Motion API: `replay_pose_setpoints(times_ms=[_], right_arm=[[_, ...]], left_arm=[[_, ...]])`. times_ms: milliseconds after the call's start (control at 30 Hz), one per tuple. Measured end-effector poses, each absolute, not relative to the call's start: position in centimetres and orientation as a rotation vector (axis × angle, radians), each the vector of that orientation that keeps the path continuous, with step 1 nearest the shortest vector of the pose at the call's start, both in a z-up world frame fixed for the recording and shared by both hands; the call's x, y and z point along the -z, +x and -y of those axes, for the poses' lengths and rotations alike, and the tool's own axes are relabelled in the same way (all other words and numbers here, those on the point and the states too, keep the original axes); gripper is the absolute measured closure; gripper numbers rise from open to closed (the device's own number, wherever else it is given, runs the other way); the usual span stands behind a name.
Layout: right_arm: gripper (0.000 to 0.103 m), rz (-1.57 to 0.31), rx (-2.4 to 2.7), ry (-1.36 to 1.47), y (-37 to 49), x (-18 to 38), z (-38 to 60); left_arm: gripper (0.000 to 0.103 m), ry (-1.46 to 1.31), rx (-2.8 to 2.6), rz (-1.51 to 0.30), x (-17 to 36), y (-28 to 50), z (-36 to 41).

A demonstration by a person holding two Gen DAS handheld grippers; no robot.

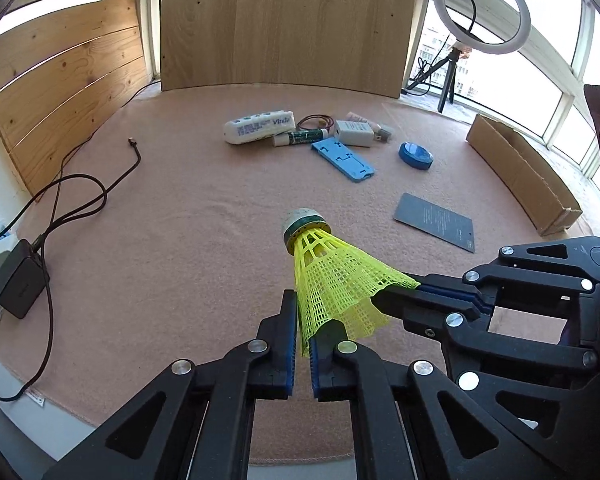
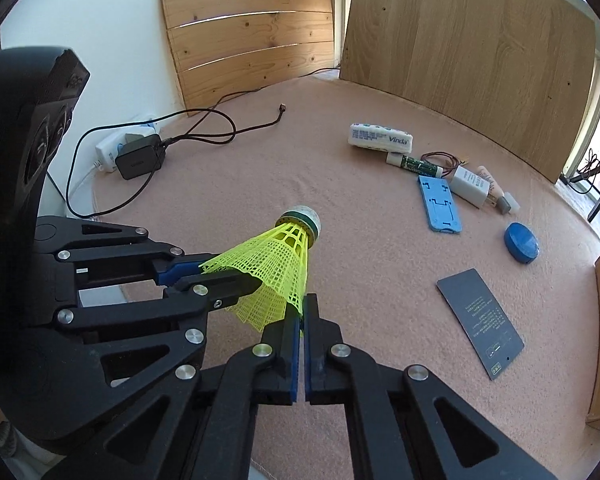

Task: Organize objects
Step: 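Carry the shuttlecock with the left gripper and drop it into the box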

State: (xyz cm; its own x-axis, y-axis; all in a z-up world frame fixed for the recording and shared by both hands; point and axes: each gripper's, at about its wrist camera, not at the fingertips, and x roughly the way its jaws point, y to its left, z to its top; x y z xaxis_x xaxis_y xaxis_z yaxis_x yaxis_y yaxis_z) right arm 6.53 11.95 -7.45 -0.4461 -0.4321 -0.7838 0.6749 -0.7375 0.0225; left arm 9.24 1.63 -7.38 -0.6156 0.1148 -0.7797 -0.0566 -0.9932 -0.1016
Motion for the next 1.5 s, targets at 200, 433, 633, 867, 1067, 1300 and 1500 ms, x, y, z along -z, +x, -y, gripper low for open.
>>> replay_pose_setpoints(times_ms=[200, 433, 633, 867, 1067, 1300, 1500], right_arm=[[0.101, -0.353, 2.239, 1.008, 5.8, 4.8, -12.7], [0.101, -0.308, 2.264, 0.972, 5.4, 3.7, -14.7], [0.101, -0.264, 2.297, 0.948, 4.8, 3.3, -17.9], [0.101, -0.203, 2.376, 0.932, 3.4, 2.8, -23.9], [0.101, -0.147, 2.469, 0.933, 2.0, 2.1, -30.4], [0.101, -0.043, 2.593, 0.967, 0.1, 1.9, -39.3], [0.101, 0.036, 2.683, 1.006, -1.3, 2.1, -45.9]], left_arm=[[0.098, -1.257, -2.782, 0.085, 4.4, 8.5, -2.0], [0.098, -1.232, -2.796, 0.044, 2.7, 7.9, -3.8], [0.098, -1.216, -2.787, 0.007, 2.0, 6.9, -6.8], [0.098, -1.171, -2.743, -0.067, 1.0, 4.5, -13.0], [0.098, -1.12, -2.672, -0.119, 0.4, 1.7, -20.3], [0.099, -1.072, -2.56, -0.189, 0.0, -2.0, -30.5], [0.099, -1.062, -2.461, -0.224, 0.8, -5.1, -38.0]])
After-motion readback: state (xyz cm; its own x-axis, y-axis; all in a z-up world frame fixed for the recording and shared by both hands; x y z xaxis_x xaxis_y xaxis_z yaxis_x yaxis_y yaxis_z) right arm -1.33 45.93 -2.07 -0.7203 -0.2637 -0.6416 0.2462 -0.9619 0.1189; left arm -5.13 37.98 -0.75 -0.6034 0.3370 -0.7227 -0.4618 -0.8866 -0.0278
